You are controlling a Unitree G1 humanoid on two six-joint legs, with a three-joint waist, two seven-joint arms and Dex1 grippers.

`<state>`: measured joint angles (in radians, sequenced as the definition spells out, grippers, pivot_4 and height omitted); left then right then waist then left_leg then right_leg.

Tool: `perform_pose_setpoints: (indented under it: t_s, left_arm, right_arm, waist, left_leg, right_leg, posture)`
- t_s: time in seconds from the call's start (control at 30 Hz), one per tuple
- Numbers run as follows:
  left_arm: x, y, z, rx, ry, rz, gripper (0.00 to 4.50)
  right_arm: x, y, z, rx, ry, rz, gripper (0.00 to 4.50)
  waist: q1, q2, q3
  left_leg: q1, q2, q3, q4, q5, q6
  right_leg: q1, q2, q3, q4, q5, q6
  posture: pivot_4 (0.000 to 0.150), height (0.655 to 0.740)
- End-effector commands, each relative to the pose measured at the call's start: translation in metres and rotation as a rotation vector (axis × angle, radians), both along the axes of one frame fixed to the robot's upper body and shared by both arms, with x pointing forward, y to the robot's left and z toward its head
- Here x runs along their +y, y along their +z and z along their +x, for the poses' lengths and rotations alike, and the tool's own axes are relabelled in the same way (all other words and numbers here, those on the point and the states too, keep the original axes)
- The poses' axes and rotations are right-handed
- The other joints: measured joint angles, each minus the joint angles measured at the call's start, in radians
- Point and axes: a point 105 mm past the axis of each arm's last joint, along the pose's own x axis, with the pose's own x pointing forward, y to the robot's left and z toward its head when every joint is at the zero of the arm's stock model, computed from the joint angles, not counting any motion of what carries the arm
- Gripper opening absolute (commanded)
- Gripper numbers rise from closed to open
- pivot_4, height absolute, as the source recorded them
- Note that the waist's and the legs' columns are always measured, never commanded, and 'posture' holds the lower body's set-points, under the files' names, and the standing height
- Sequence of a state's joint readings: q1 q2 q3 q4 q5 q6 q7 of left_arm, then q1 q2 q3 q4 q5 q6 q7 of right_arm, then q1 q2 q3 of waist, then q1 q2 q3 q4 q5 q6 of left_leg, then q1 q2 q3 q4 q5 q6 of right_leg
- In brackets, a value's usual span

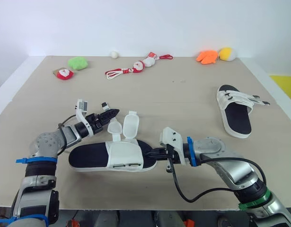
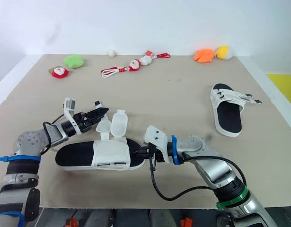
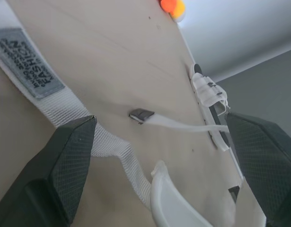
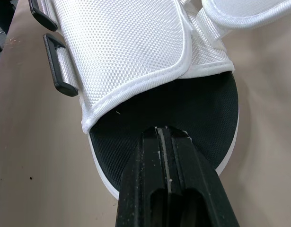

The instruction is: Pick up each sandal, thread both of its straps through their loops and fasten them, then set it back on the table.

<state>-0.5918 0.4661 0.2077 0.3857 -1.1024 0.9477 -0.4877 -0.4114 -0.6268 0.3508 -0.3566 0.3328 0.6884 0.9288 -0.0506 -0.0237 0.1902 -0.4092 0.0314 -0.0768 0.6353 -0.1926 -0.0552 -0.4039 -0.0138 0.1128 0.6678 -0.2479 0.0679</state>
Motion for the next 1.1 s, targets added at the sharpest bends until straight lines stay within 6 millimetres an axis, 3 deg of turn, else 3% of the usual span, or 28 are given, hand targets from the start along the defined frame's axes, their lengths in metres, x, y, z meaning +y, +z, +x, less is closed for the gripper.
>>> perform_pose_setpoints:
  t_s: [0.03,0.33,0.43,0.57,0.73,1.1]
  left_arm:
    - [0.009,0.015,0.002,-0.046,0.029,-0.023,4.5]
    - [0.039,0.046,-0.031,-0.182,0.046,-0.033,4.5]
    - [0.042,0.036,-0.038,-0.097,0.017,-0.019,4.5]
    - [0.028,0.002,-0.039,0.094,-0.033,-0.009,4.5]
    - [0.014,-0.006,-0.023,0.118,-0.009,-0.011,4.5]
    - [0.01,-0.007,0.017,0.113,0.09,-0.051,4.5]
  right_arm:
    - [0.002,-0.002,0.002,-0.006,-0.021,-0.019,0.01]
    - [0.002,-0.006,-0.001,0.024,-0.038,-0.043,0.01]
    - [0.001,-0.008,0.0,0.041,-0.055,-0.055,0.01]
    - [0.004,-0.009,-0.001,0.043,-0.044,-0.06,0.01]
    - [0.007,-0.008,-0.001,0.042,-0.043,-0.052,0.01]
    - [0.006,-0.005,0.001,0.03,-0.062,-0.051,0.01]
  waist:
    - [-0.001,0.0,0.0]
    - [-0.011,-0.002,-0.001]
    - [-0.013,-0.005,-0.003]
    - [-0.017,-0.007,-0.004]
    - [-0.018,-0.01,-0.006]
    - [-0.022,-0.01,-0.006]
  left_leg:
    - [0.0,0.0,0.0,0.0,0.0,-0.001]
    - [0.0,0.001,0.0,-0.002,0.002,-0.003]
    - [0.0,0.001,-0.001,-0.002,0.002,-0.003]
    - [0.001,0.0,-0.001,-0.002,0.003,-0.003]
    - [0.001,0.0,-0.001,-0.002,0.003,-0.003]
    - [0.001,0.0,-0.002,-0.004,0.003,-0.003]
  right_leg:
    - [0.0,0.0,0.0,0.0,0.001,0.0]
    - [0.0,0.0,0.0,0.0,0.001,0.0]
    - [0.0,0.0,0.0,0.0,0.001,0.0]
    - [0.001,0.0,0.0,-0.001,0.0,-0.002]
    - [0.001,0.0,0.0,-0.001,0.0,-0.001]
    - [0.001,0.0,0.0,-0.002,0.001,0.001]
  posture:
    - [0.15,0.74]
    - [0.15,0.74]
    - [0.15,0.74]
    - [0.15,0.74]
    - [0.15,0.74]
    - [0.15,0.74]
